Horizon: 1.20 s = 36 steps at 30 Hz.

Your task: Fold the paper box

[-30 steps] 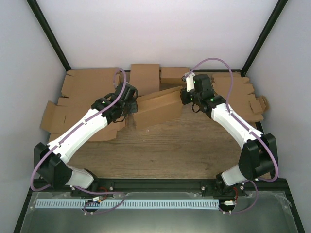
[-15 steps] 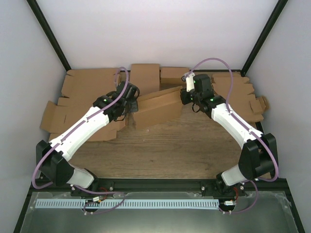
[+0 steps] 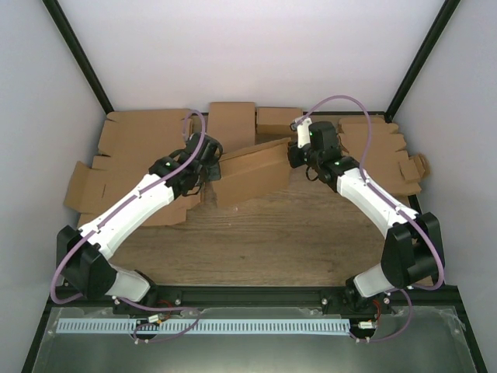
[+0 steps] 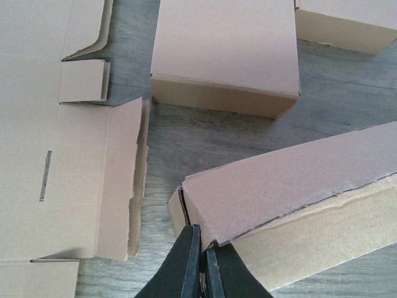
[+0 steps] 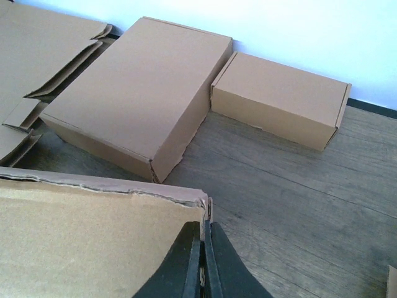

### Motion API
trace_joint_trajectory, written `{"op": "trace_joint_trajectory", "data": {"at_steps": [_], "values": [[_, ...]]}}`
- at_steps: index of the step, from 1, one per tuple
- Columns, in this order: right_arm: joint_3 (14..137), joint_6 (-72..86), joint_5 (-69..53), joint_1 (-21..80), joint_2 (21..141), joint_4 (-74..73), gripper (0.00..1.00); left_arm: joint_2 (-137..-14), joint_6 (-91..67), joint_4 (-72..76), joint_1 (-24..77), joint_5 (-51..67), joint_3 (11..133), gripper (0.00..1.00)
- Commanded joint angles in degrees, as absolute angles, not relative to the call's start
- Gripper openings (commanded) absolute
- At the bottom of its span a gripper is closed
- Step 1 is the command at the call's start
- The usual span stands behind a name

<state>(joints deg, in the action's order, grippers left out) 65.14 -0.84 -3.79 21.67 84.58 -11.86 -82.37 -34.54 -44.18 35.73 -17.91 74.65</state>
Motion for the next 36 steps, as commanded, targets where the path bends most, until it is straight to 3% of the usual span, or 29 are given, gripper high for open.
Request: {"op": "trace_joint_trajectory", "data": {"at_steps": [1,30,33,36], "values": [[62.29,-0.01,-2.24,21.45,85.87,-16.99,0.01,-84.6,-35.58,-53.3,36.25,-14.05,70.11,0.04],[47.48,4.08,-0.82,21.53,81.85,-2.48,0.01,-78.96,-45.34,-40.78,42.15,-16.43,57.13,0.04],[49.16,4.13,-0.88,21.54,81.9,-4.26,0.1,-77.83,-45.09,-40.95,42.13,-16.84,58.28,0.05],[51.04,4.35,-1.23,21.54,80.36,-6.56,0.24,-78.04,-44.25,-43.84,42.18,-17.67,61.21,0.17]]}}
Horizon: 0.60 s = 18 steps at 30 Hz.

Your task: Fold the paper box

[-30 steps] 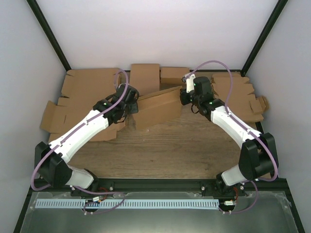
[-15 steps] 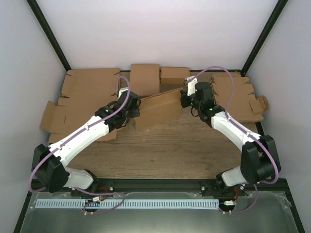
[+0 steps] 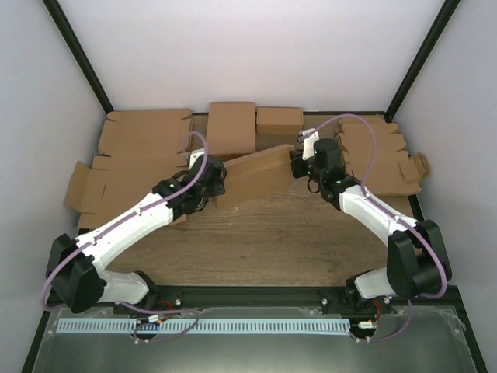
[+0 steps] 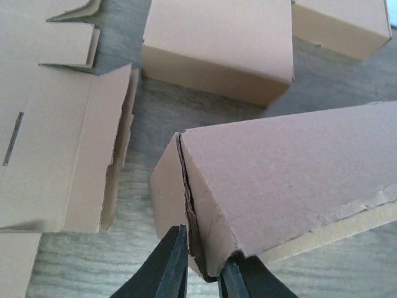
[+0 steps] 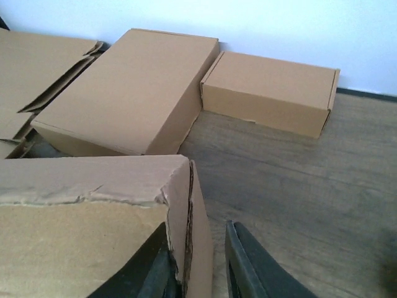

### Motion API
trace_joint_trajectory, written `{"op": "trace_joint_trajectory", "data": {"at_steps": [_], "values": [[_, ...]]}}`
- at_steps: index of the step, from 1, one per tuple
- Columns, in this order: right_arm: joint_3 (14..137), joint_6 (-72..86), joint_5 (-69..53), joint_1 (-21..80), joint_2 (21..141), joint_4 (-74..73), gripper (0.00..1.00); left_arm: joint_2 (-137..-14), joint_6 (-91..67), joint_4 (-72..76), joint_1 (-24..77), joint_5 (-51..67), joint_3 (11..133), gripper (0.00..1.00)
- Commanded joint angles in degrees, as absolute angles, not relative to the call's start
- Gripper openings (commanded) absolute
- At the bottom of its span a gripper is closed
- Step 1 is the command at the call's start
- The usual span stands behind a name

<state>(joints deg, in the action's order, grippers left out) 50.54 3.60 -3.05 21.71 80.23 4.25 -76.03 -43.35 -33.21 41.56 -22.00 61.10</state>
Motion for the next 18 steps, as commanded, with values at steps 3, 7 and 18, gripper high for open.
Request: {"op": "trace_joint_trajectory", "data": {"at_steps": [3,7,18], "values": [[53.74,4.49,-1.53,21.56,78.57,-9.92,0.3,-77.92,-43.4,-46.1,41.97,-18.38,64.22,0.29],[57.5,4.12,-2.93,21.45,76.67,-14.7,0.49,-77.15,-42.21,-48.14,41.84,-17.76,67.84,0.44],[74.58,5.75,-11.69,18.98,78.53,-29.37,0.57,-75.92,-36.12,-51.02,35.74,-3.03,78.1,0.62]]}}
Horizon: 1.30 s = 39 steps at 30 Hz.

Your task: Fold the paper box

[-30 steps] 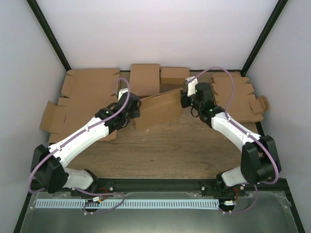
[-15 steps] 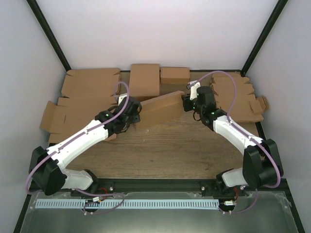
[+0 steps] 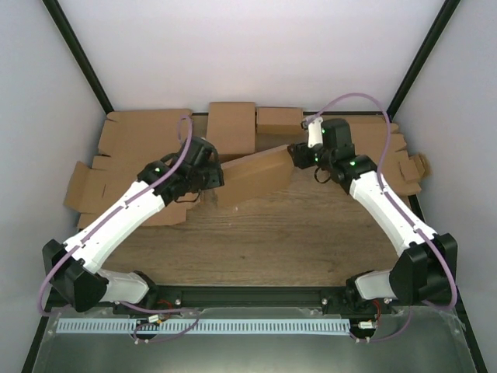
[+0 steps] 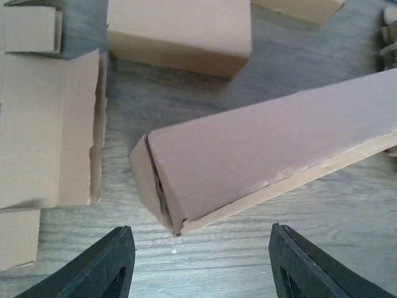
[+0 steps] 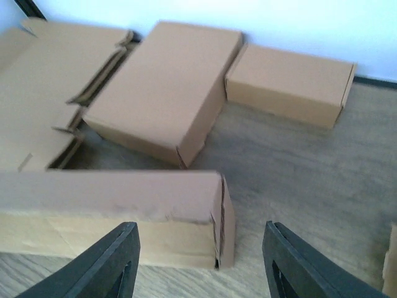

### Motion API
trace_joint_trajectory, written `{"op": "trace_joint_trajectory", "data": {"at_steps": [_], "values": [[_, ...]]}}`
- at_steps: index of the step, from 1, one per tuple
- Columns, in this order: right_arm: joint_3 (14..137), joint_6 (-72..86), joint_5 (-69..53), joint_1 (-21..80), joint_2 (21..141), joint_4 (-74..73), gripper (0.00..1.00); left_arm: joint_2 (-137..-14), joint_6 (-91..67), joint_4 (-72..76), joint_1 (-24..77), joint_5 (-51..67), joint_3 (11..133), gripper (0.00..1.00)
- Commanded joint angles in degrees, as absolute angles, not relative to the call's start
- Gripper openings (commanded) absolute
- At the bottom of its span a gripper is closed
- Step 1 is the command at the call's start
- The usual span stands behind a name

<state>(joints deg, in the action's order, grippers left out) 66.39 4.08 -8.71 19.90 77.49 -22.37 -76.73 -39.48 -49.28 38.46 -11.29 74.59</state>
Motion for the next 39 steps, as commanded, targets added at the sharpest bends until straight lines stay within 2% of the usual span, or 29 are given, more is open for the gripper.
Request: {"op": "trace_joint_trajectory", "data": {"at_steps": [1,3,4,6,7,8,9,10,18,39], "values": [[76.74,6.4,-11.82,18.92,79.21,-30.58,0.58,-75.75,-35.6,-50.75,34.98,-1.48,78.73,0.62],[81.11,8.4,-14.24,18.55,80.55,-32.18,0.59,-75.22,-34.39,-48.96,32.72,2.59,79.37,0.55],[82.86,9.09,-16.62,18.39,81.38,-32.78,0.59,-74.84,-34.07,-47.22,31.6,5.52,79.07,0.46],[85.95,10.73,-22.66,17.91,83.43,-33.98,0.54,-74.5,-34.2,-43.36,29.18,11.71,78.19,0.19],[87.03,11.53,-25.74,17.75,84.41,-34.2,0.42,-74.56,-34.52,-41.36,28.31,14.45,77.81,0.1],[87.81,12.67,-28.09,17.62,85.29,-33.98,0.24,-74.88,-34.88,-39.67,27.64,17.02,77.63,0.04],[87.96,14.24,-29.63,17.46,85.9,-33.15,0.09,-75.31,-35.15,-38.14,27.32,18.99,77.61,0.04],[87.79,15.83,-30.91,17.26,86.5,-32.07,0.01,-75.85,-35.3,-36.86,27.0,20.42,77.7,0.04],[82.83,26.32,-47.11,11.99,91.38,-20.77,0.01,-79.64,-35.49,-29.98,22.75,28.68,74.6,0.04],[67.34,27.8,-50.17,8.5,95.7,-10.88,0.01,-82.25,-36.12,-20.33,20.52,32.88,59.01,0.04]]}}
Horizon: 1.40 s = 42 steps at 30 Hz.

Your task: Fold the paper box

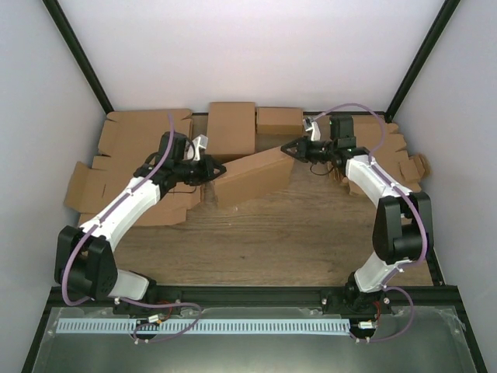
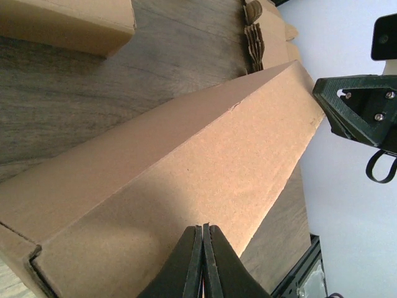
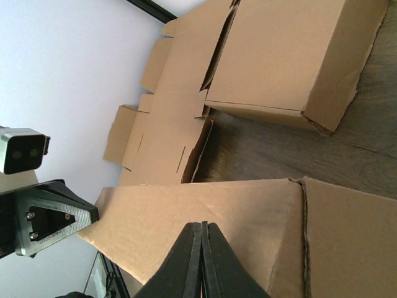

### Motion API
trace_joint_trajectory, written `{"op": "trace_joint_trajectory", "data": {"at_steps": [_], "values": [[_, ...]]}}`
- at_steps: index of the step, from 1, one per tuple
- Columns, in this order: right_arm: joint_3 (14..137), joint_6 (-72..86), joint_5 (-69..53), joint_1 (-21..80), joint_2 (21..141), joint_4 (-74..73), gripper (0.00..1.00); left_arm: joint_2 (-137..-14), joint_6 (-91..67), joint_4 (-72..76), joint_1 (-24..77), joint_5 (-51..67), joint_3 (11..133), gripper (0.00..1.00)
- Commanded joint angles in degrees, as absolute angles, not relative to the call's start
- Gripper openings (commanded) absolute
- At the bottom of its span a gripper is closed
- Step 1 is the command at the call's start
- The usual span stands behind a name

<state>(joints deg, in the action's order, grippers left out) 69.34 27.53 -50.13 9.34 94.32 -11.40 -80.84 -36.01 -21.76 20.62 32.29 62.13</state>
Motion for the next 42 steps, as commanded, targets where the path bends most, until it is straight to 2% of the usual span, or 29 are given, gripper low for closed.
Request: {"op": "trace_joint_trajectory", "data": {"at_steps": [1,17,27,36,42], "values": [[67.2,27.71,-50.18,8.52,95.94,-10.6,0.01,-82.34,-36.12,-19.55,20.56,32.99,58.28,0.04],[72.15,28.62,-56.33,8.17,96.31,-9.59,0.01,-81.19,-37.06,-11.14,20.43,35.11,51.07,0.04],[64.47,30.89,-58.3,7.39,100.72,-1.88,0.01,-78.84,-36.44,-15.97,18.68,38.64,60.72,0.04],[72.46,31.04,-59.37,7.36,97.4,-6.77,0.01,-80.11,-39.43,-5.37,17.41,41.0,48.22,0.04],[72.3,30.04,-60.09,7.0,101.02,-6.39,0.01,-78.27,-38.93,-6.58,16.93,40.52,48.1,0.04]]}}
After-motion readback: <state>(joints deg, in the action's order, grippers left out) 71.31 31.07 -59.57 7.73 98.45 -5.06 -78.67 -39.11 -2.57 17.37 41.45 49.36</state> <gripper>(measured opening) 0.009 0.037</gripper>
